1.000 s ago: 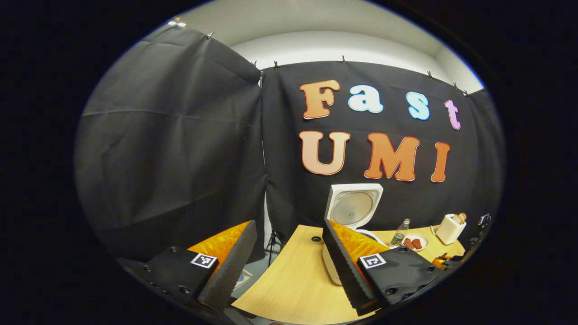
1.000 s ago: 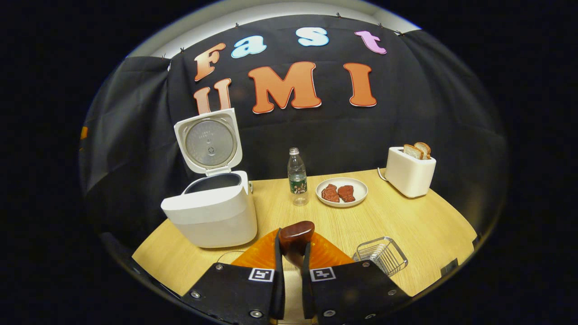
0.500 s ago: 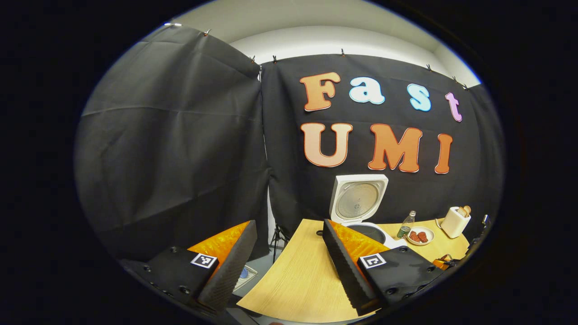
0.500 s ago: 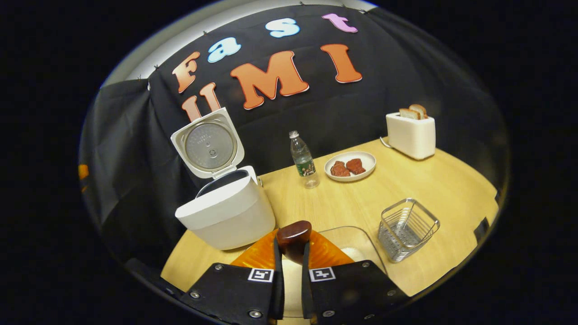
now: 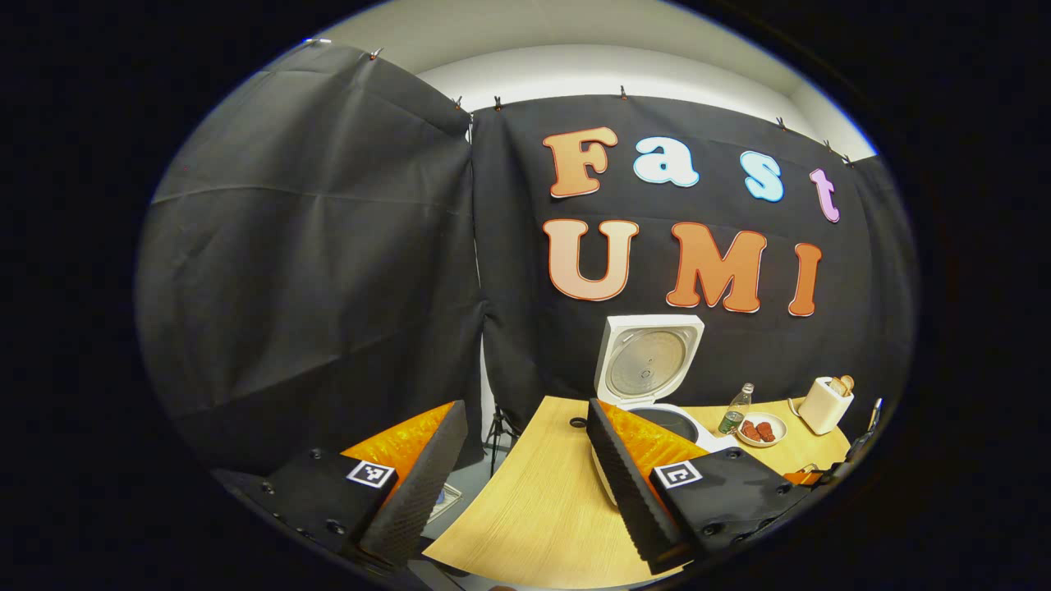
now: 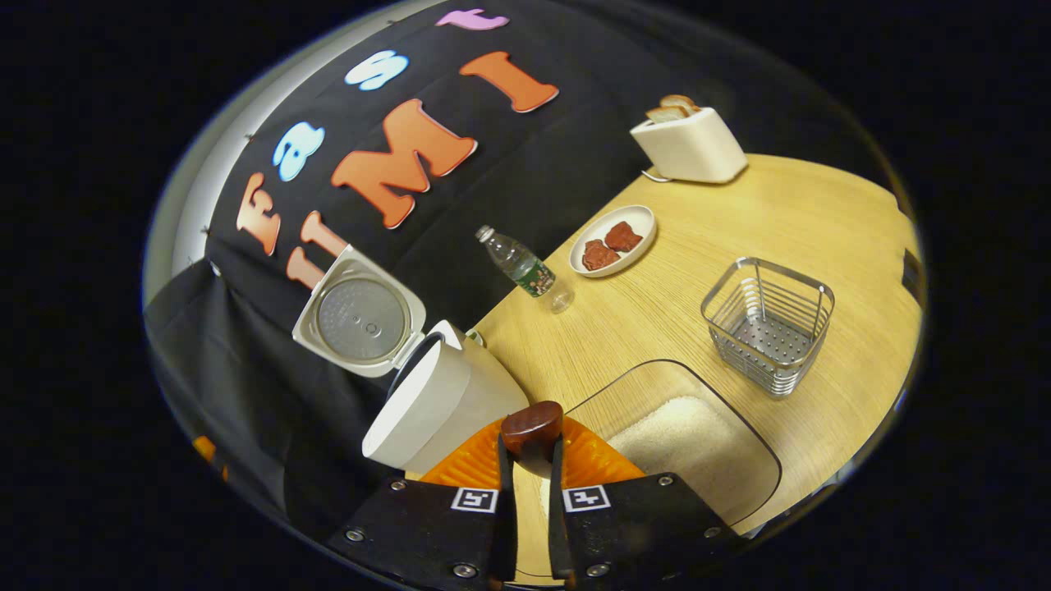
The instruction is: Close the left gripper, press the button to open the rice cooker; take a wooden spoon from the chopstick holder with the right hand, scoop a spoonful of rice and pour it into the rice cooker, then put the wooden spoon back into the chopstick holder.
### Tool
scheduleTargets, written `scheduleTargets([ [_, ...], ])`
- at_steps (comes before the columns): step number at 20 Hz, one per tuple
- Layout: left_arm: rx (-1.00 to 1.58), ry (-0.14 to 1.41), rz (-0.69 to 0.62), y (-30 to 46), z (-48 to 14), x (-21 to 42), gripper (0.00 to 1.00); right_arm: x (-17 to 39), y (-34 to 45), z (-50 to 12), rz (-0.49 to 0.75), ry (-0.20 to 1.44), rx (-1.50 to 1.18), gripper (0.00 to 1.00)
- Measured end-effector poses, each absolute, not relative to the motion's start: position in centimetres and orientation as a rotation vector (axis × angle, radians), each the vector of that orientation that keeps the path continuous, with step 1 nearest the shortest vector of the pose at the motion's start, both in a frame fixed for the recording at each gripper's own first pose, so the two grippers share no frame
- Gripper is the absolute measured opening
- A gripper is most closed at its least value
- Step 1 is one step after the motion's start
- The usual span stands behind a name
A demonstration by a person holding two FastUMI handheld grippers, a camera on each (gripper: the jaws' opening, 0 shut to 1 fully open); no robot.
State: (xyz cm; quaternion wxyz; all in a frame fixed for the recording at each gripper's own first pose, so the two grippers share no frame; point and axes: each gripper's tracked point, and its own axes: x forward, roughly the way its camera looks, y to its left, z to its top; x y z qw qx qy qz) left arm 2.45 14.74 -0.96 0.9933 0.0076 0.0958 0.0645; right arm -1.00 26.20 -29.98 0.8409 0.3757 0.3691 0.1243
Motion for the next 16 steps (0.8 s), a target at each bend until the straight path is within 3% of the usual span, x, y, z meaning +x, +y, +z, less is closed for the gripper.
scheduleTargets([
  [5,0.01,0.197,0.121,14.2,-1.0,2.7,0.99,-0.9,24.2,-32.7,0.146,0.884,1.114,0.14],
  [7,0.019,0.192,0.12,14.1,-0.7,2.9,0.99,-1.2,23.6,-33.0,0.132,0.898,1.166,0.1],
  [8,0.022,0.188,0.119,13.9,-0.4,2.9,1.0,-1.2,23.5,-32.9,0.129,0.904,1.19,0.14],
  [16,0.021,0.162,0.105,12.7,0.7,3.7,0.98,-0.4,21.1,-30.0,0.13,0.88,1.334,0.14],
])
